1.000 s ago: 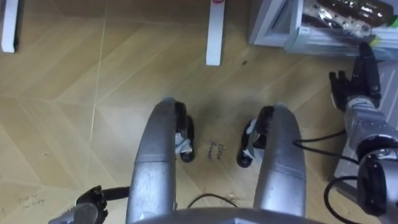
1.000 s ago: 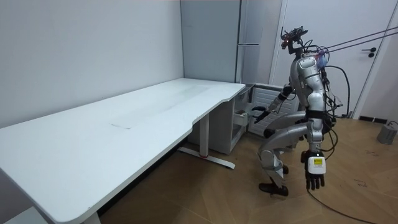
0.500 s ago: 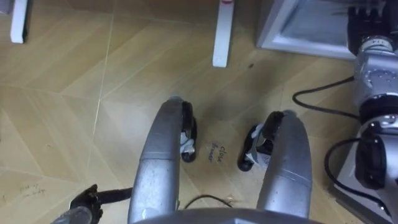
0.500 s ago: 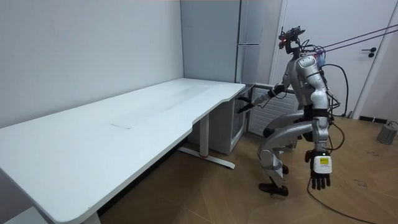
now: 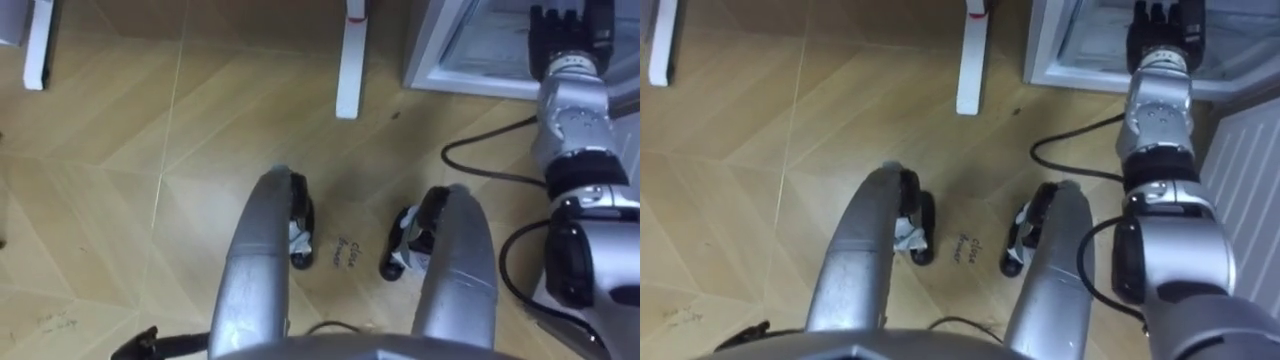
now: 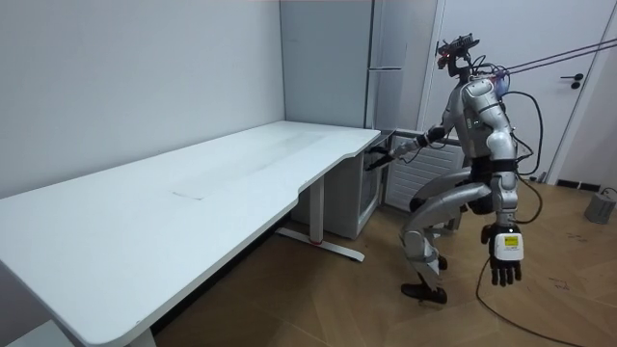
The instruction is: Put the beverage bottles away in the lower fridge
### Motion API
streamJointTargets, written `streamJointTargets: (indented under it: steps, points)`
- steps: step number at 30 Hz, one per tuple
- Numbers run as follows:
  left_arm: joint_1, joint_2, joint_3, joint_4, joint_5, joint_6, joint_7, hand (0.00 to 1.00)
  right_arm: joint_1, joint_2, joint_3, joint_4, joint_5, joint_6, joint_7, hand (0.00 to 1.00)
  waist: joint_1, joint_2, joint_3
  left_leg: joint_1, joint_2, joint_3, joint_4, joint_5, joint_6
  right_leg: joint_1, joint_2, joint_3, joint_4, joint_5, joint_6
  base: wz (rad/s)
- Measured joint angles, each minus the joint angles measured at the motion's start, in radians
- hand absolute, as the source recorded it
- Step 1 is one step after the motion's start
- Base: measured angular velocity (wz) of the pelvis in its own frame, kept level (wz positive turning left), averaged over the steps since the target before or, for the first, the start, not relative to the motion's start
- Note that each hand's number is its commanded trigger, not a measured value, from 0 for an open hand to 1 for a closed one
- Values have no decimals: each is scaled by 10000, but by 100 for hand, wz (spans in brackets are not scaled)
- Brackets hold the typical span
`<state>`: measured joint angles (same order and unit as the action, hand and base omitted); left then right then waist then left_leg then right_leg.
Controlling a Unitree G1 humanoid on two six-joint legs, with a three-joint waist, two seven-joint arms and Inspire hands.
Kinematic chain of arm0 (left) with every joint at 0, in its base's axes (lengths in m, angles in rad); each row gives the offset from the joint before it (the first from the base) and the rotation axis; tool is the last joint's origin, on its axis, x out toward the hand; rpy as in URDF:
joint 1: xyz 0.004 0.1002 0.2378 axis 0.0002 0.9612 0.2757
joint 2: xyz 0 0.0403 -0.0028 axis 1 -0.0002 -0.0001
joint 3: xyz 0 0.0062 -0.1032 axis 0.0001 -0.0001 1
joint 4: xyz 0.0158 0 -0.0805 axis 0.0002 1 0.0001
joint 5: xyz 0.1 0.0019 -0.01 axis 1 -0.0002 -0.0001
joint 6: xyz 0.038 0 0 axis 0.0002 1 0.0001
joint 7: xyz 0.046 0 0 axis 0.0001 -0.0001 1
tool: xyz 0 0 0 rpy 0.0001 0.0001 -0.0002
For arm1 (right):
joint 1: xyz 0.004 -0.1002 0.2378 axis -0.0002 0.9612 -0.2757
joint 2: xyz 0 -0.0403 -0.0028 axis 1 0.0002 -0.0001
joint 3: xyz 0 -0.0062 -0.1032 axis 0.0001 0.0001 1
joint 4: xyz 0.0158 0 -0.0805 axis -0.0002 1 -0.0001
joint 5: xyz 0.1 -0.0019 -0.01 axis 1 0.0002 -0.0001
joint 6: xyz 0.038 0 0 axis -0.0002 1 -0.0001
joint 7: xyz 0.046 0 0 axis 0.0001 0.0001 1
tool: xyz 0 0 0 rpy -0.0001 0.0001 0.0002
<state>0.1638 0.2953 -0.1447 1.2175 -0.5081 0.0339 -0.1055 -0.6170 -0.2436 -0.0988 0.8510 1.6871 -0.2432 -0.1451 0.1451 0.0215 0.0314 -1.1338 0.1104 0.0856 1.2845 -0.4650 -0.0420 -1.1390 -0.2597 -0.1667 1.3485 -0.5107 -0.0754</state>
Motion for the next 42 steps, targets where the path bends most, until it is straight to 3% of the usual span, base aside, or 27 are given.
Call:
streamJointTargets:
  steps: [5, 8, 11, 14, 15, 16, 18, 20, 21, 27, 31, 35, 39, 42]
  points:
    - [118, 13, -259, -23, 57, 30, -249, 0, 0, 79, 9, -82, -14, -111, -72, 0, -1, 40, -8, 271, -1, 72, -381, 157, 79, 242, -5, -82, -385, 206, 101, 1]
    - [117, 14, -343, -20, 379, 12, -374, 0, 22, 57, 7, -80, -45, -112, -67, 0, 31, 252, 11, 540, 2, 61, -628, 231, 137, 573, 18, -181, -711, 320, 159, 0]
    - [125, 53, -636, -26, 398, 12, -385, 0, 335, -131, 52, 48, -65, -69, 261, 0, 324, 356, 3, 997, -20, 87, -1068, 321, 141, 1036, 152, -208, -1198, 472, 244, -5]
    - [254, 99, -668, -148, 298, 110, -380, 0, 860, -659, 423, 972, -174, 633, 1513, 0, 374, 344, 3, 1533, -69, 66, -1542, 436, 165, 1663, 224, -337, -1668, 551, 304, 15]
    - [296, 131, -668, -295, 271, 220, -390, 0, 1125, -937, 654, 1217, -460, 1002, 1908, 0, 306, 340, -1, 1697, -217, -55, -1743, 503, 128, 1902, 205, -426, -1851, 563, 358, 23]
    - [293, 176, -666, -367, 180, 255, -386, 0, 1311, -1144, 884, 1631, -746, 1311, 2329, 0, 256, 280, 25, 1868, -212, -96, -1987, 583, 136, 2143, 219, -563, -2132, 592, 420, 21]
    - [296, 236, -649, -386, 79, 256, -355, 0, 1590, -1218, 1083, 2100, -1405, 1725, 2824, 0, 234, 140, 12, 2133, -184, -168, -2451, 735, 94, 2485, 340, -670, -2679, 756, 459, 6]
    - [297, 255, -616, -364, 17, 308, -348, 0, 1955, -1234, 1204, 2510, -2123, 2037, 3346, 0, 99, 102, 9, 2422, -189, -343, -2818, 821, 65, 2948, 421, -923, -3196, 952, 358, 9]
    - [298, 295, -608, -349, -122, 318, -335, 0, 2242, -1280, 1395, 2967, -2640, 2250, 3748, 0, 9, 74, 0, 2662, -192, -437, -3009, 853, 106, 3296, 509, -1023, -3489, 1006, 429, 15]
    - [300, 300, -561, -338, -526, 314, -309, 0, 3936, -1244, 1678, 4544, -5297, 3116, 4573, 0, -116, -105, -67, 3811, -199, -397, -3978, 901, 200, 4628, 721, -1219, -4808, 1270, 731, 1]
    - [279, 288, -500, -357, -466, 286, -283, 0, 4593, -1079, 1778, 4850, -6957, 3110, 4490, 0, -363, -169, -71, 4642, -191, -269, -4567, 920, 244, 5437, 839, -1199, -5501, 1395, 861, -4]
    - [272, 184, -230, -342, -469, 316, -275, 0, 5044, -932, 1942, 4887, -8083, 3217, 4281, 0, -385, -195, -96, 5254, -188, -248, -5101, 961, 219, 6039, 966, -1209, -6096, 1521, 914, -3]
    - [254, -133, -116, -40, -466, 342, -56, 0, 5458, -590, 1957, 4853, -9416, 3243, 3597, 0, -363, -136, -136, 6143, -159, -221, -5793, 1018, 179, 6939, 1199, -1183, -6966, 1722, 979, -6]
    - [255, -294, -126, 26, -389, 487, -4, 0, 5619, -353, 1954, 4901, -10283, 3253, 3233, 0, -550, -126, -146, 6788, -189, -178, -6243, 1059, 182, 7639, 1252, -1203, -7473, 1780, 1041, 5]
